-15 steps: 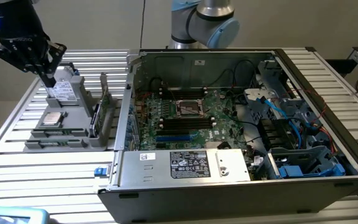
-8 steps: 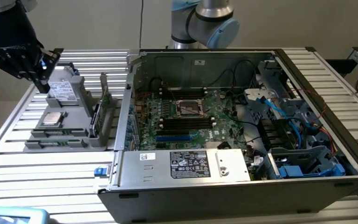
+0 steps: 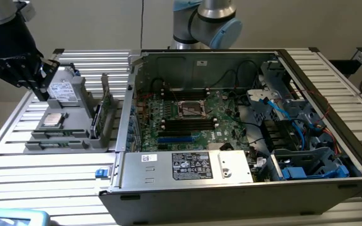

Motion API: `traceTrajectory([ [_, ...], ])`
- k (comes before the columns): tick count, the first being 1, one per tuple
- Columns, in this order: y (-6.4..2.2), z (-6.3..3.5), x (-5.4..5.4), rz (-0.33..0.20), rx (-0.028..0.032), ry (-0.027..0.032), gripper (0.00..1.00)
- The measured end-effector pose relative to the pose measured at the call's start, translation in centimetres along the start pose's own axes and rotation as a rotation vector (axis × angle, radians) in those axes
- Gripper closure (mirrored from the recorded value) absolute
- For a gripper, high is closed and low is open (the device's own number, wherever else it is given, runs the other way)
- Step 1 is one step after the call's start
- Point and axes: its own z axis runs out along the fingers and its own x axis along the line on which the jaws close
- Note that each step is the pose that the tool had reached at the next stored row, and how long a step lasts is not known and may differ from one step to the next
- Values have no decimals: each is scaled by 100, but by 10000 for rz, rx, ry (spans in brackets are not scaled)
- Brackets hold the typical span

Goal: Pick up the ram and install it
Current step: 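Reach for the ram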

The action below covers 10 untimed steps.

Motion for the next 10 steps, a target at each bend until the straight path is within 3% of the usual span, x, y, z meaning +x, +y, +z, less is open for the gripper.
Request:
traceTrajectory([
  [10, -2, 32, 15, -118, 10, 6, 89],
])
